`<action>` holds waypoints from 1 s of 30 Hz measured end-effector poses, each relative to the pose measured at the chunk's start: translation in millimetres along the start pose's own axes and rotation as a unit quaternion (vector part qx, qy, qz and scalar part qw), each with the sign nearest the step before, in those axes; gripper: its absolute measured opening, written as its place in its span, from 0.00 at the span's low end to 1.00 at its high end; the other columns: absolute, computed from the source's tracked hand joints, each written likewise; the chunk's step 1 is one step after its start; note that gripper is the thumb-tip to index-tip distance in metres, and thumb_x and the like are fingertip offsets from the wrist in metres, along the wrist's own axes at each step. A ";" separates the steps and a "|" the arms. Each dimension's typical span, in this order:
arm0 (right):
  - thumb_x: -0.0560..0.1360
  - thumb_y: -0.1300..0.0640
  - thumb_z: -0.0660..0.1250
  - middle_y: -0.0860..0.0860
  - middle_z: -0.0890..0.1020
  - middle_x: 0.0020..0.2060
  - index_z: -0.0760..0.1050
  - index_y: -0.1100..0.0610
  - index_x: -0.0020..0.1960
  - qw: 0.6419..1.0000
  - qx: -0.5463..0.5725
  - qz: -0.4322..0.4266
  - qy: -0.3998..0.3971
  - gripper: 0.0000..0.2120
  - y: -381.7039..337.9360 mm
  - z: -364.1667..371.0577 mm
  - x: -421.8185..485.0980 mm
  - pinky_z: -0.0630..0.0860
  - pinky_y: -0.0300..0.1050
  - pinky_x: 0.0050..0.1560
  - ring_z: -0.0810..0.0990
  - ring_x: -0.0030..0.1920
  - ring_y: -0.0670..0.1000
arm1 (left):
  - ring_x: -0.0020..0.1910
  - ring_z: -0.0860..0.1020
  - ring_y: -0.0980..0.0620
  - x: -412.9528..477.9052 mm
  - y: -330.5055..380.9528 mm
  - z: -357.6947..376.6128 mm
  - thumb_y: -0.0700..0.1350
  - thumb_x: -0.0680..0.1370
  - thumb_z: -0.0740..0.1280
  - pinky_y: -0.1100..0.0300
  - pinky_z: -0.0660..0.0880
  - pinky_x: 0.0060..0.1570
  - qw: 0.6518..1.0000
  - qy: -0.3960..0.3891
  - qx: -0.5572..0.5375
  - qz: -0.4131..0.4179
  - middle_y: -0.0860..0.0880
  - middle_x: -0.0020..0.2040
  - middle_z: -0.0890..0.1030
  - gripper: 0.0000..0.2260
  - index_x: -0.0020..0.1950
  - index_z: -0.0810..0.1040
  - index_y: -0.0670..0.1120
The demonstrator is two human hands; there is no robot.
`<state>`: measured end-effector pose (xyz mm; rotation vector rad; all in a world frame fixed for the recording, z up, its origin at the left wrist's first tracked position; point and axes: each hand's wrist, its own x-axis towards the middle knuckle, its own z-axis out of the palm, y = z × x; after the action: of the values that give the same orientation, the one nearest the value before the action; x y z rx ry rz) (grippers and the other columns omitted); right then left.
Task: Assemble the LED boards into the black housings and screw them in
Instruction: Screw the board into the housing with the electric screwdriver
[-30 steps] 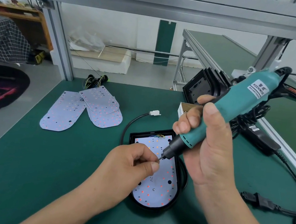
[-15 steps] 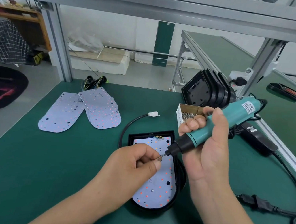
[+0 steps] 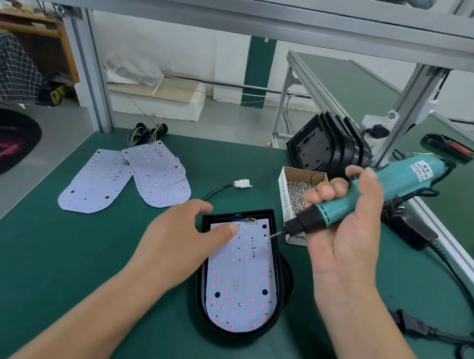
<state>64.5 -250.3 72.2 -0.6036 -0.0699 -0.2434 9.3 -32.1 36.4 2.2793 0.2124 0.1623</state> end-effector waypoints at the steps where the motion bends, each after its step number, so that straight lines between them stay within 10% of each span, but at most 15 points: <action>1: 0.80 0.52 0.71 0.50 0.72 0.35 0.76 0.55 0.51 1.000 -0.006 -0.006 0.004 0.08 0.1 -0.7 1.2 0.75 0.44 0.39 0.72 0.34 0.49 | 0.40 0.78 0.64 2.0 2.3 4.3 0.72 0.71 0.71 0.58 0.74 0.40 1.000 -0.012 0.009 0.000 0.60 0.39 0.80 0.21 0.55 0.78 0.60; 30: 0.80 0.57 0.69 0.52 0.72 0.33 0.76 0.54 0.51 0.974 -0.198 -0.080 -0.079 0.02 17.4 -6.5 7.4 0.75 0.46 0.37 0.72 0.32 0.54 | 0.38 0.81 0.56 7.7 11.7 14.8 0.66 0.66 0.74 0.57 0.72 0.36 0.996 -0.049 0.058 -0.040 0.57 0.38 0.83 0.21 0.45 0.73 0.55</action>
<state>75.9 -241.7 58.3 -1.0169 -0.2275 -0.3698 20.7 -48.9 35.9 2.3831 0.2680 -0.0054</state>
